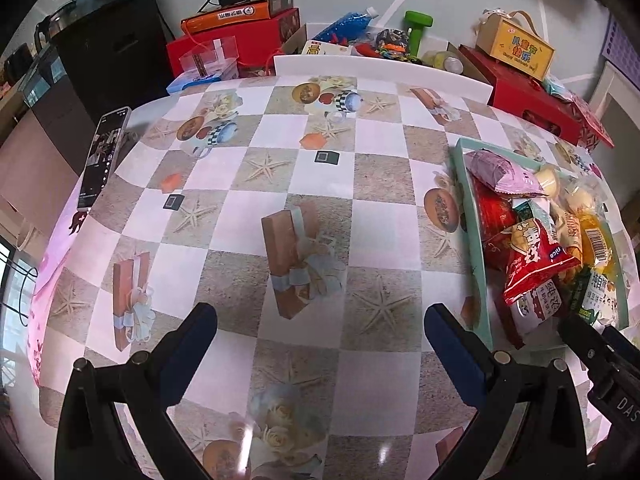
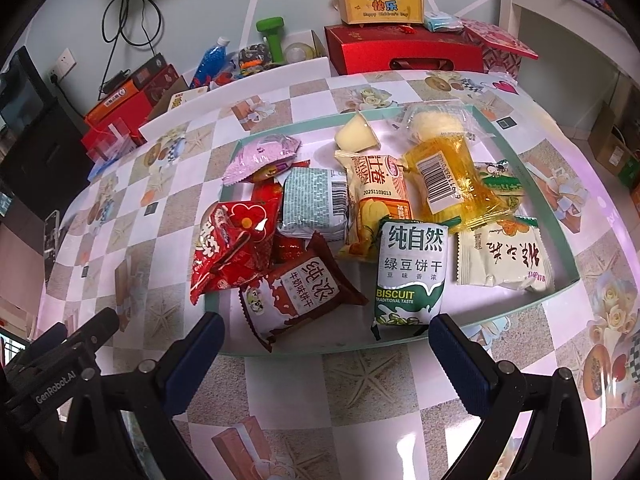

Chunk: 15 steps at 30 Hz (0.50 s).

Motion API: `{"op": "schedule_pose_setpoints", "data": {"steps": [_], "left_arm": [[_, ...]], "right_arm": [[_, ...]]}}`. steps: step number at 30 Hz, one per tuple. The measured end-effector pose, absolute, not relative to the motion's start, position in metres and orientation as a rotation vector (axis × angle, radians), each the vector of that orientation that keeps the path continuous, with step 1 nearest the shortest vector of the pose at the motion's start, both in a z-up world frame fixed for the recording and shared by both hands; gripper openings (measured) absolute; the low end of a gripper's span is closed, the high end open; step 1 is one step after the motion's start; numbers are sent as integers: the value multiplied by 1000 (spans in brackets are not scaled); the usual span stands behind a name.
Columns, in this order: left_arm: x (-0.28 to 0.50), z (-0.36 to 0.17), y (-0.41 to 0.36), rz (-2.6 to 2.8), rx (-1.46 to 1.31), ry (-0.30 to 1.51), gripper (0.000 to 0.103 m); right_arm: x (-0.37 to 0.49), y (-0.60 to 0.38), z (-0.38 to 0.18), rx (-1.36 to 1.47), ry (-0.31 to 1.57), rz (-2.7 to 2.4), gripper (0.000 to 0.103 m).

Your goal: Organize snacks

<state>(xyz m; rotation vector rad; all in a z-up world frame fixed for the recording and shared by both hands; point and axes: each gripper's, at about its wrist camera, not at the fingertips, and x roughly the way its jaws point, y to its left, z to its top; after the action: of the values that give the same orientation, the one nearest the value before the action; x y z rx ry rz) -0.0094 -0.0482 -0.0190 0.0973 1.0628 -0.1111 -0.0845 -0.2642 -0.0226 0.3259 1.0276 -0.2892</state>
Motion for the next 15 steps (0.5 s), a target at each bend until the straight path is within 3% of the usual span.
{"op": "schedule_pose_setpoints", "data": {"steps": [15], "left_arm": [[-8,-22,-48,-109,122,1079,103]], "right_arm": [[-85,-266,-22,332,1025,-302,103]]}}
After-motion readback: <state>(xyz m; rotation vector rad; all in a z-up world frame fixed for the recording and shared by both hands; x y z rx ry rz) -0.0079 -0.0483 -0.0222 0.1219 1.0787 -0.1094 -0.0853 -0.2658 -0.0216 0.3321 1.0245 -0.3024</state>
